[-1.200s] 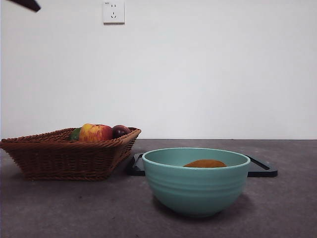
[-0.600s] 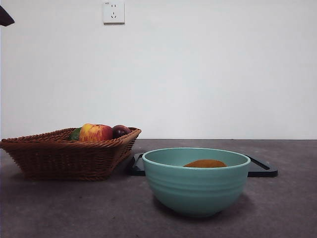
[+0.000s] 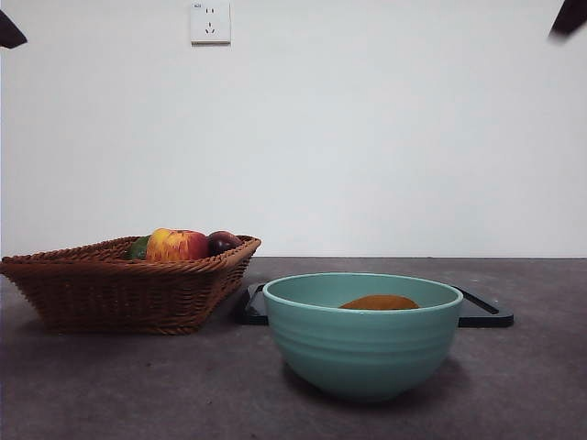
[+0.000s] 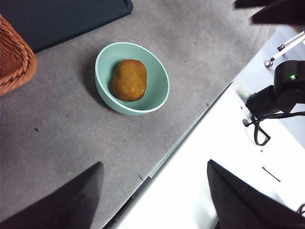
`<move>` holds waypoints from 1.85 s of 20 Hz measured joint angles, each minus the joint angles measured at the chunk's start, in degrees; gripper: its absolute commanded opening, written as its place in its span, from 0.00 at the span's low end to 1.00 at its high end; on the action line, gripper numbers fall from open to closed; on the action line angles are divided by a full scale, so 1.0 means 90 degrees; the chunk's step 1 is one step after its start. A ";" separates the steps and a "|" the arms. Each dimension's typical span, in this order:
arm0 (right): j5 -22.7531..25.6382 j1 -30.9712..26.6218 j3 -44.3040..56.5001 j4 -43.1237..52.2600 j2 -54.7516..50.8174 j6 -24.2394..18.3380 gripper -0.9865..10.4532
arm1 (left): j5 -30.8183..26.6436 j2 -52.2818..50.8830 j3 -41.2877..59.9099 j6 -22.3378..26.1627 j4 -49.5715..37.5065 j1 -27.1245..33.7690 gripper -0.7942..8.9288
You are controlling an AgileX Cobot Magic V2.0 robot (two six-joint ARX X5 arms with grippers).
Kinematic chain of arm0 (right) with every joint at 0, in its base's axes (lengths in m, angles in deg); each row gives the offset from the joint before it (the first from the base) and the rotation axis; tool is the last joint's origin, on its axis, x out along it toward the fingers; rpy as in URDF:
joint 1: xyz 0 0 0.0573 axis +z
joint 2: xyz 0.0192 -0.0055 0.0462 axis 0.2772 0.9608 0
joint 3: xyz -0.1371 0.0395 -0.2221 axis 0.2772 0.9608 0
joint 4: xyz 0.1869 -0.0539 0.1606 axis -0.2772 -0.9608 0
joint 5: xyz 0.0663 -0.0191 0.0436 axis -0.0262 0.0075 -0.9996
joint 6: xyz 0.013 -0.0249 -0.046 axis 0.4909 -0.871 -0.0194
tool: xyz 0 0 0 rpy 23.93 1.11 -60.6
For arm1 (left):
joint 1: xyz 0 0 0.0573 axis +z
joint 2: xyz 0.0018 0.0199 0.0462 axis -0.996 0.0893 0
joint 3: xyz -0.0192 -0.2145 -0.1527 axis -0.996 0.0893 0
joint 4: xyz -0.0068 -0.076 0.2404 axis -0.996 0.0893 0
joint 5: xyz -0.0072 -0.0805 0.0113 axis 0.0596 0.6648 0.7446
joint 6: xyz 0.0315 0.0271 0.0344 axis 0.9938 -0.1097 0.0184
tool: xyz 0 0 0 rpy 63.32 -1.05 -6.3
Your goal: Pick up the wifruite, put it on the bowl, pick up the plate, put it on desk
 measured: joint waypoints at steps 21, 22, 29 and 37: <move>0.2137 0.1872 0.1280 0.4495 0.3184 0.1093 0.20 | 0.0000 0.0000 0.0000 0.0027 -0.0005 0.0000 0.44; 0.2137 0.1872 0.1280 0.4524 0.3262 0.1093 0.19 | 0.0000 0.0000 0.0000 0.0046 -0.0005 0.0000 0.44; 0.2135 0.1887 0.1280 0.4830 0.3400 0.1093 0.10 | 0.0000 0.0000 0.0000 0.0126 -0.0007 0.0000 0.44; 0.2161 0.1834 0.0595 0.4775 0.3405 0.1027 0.10 | 0.0000 0.0000 0.0000 0.0146 -0.0005 0.0000 0.44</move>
